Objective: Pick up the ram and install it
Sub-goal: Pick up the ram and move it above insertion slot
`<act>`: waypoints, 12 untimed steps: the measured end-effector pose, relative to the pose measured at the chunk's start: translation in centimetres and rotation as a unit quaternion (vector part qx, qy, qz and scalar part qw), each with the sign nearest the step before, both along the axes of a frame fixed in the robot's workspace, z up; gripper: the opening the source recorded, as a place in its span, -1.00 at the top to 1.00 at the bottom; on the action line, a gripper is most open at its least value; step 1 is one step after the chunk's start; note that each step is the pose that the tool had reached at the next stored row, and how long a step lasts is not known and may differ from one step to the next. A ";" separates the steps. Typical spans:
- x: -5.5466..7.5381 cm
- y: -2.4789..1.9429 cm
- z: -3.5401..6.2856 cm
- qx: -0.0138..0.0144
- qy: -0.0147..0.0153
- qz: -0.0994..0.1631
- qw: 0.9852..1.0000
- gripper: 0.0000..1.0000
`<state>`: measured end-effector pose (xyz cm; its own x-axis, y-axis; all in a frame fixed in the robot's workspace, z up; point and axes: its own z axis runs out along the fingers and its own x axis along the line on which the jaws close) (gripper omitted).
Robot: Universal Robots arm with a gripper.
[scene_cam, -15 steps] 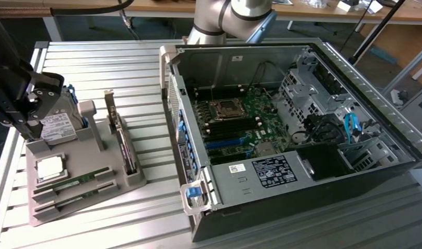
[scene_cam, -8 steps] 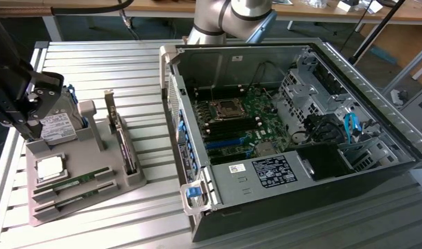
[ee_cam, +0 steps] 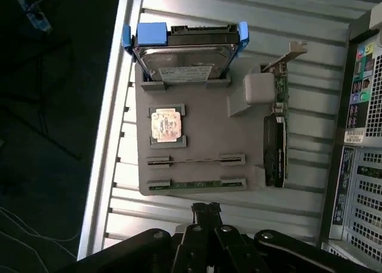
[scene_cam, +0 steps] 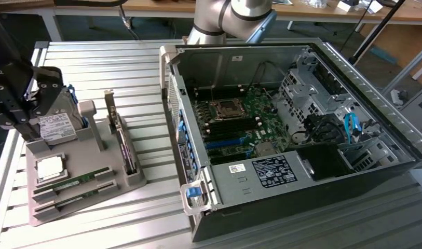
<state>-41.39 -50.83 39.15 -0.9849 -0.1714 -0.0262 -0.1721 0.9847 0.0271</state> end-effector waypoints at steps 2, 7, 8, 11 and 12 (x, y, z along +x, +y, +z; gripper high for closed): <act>0.0 0.00 -0.07 0.000 0.000 0.054 0.999 0.80; 0.0 0.00 -0.15 0.000 0.000 0.133 0.991 0.80; 0.0 0.00 -0.15 0.000 0.000 0.143 0.990 0.80; 0.0 0.00 -0.16 0.000 0.000 0.173 0.985 0.80; 0.0 0.00 -0.15 0.000 0.000 0.182 0.983 0.80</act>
<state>-41.39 -50.83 39.00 -0.8583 -0.5125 -0.0261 -0.5131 0.8579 0.0266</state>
